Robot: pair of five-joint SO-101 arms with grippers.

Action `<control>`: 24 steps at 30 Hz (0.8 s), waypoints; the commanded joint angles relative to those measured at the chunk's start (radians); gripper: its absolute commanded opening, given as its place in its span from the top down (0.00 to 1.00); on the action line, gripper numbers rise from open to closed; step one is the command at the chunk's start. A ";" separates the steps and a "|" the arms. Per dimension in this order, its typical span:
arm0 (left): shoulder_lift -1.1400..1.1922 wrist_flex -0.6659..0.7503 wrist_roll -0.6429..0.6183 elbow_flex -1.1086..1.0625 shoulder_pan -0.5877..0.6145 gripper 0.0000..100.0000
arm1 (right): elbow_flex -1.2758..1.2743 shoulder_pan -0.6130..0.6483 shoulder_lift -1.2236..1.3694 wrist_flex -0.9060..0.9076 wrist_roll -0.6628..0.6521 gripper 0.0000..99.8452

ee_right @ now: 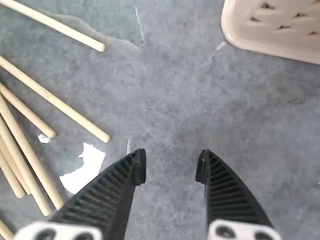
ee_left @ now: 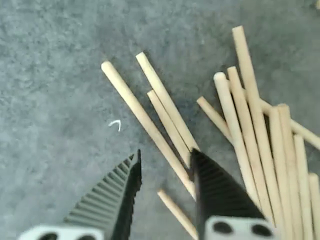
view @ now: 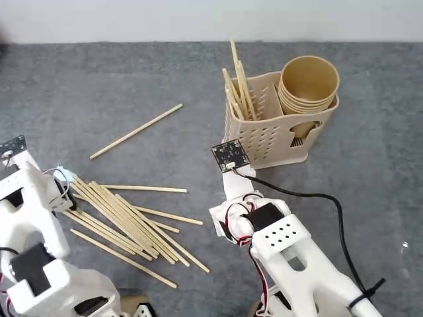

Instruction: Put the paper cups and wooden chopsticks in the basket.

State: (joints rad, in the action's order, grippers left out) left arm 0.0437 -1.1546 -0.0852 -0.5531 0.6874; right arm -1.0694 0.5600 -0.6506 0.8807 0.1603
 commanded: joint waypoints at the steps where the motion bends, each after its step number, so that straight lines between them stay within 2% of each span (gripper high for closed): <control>1: 0.006 0.051 -0.020 0.048 0.002 0.81 | 0.003 -0.013 -0.031 -0.012 0.008 0.82; 11: 0.172 0.089 -0.020 0.050 0.000 0.82 | 0.003 -0.012 -0.028 -0.010 0.008 0.82; 17: 0.204 0.089 -0.020 0.084 -0.006 0.99 | 0.003 -0.015 -0.033 -0.007 0.008 0.82; 24: 0.204 0.084 -0.025 0.085 -0.031 0.99 | 0.003 -0.015 -0.033 -0.005 0.006 0.82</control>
State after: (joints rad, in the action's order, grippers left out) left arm 0.2248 -1.0764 -0.1036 -0.4703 0.6628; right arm -1.0694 0.5600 -0.6506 0.8807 0.1603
